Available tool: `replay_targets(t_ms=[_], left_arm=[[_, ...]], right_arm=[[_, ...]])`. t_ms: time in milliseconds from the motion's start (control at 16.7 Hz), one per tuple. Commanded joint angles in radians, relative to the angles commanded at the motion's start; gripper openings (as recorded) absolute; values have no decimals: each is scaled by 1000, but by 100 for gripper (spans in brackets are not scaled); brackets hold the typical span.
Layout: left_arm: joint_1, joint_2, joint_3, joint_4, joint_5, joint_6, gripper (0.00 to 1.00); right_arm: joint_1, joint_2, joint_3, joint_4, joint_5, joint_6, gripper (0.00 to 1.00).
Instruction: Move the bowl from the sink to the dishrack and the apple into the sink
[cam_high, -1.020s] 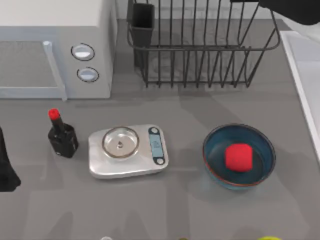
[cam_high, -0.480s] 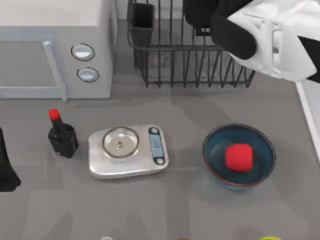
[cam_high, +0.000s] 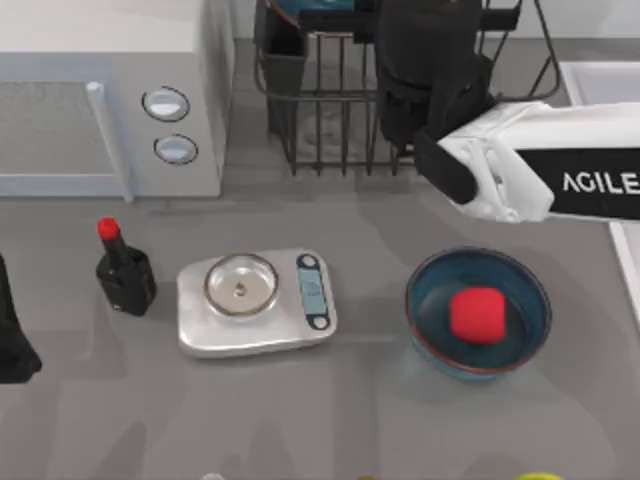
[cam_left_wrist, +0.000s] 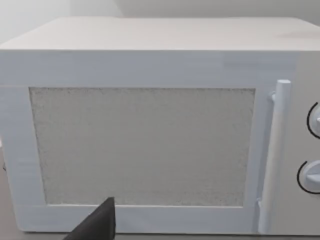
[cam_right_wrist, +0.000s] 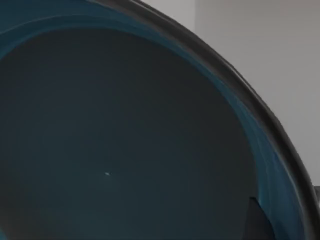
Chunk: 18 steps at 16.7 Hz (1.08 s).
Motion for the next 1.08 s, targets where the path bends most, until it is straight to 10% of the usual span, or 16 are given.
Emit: replay_targets(t_ms=[240, 1080], left_arm=[[0, 0, 0, 0, 0, 0, 100], [0, 0, 0, 0, 0, 0, 100]], right_arm=[[-2, 3, -3, 5, -2, 0, 0], [-2, 3, -3, 5, -2, 0, 100]])
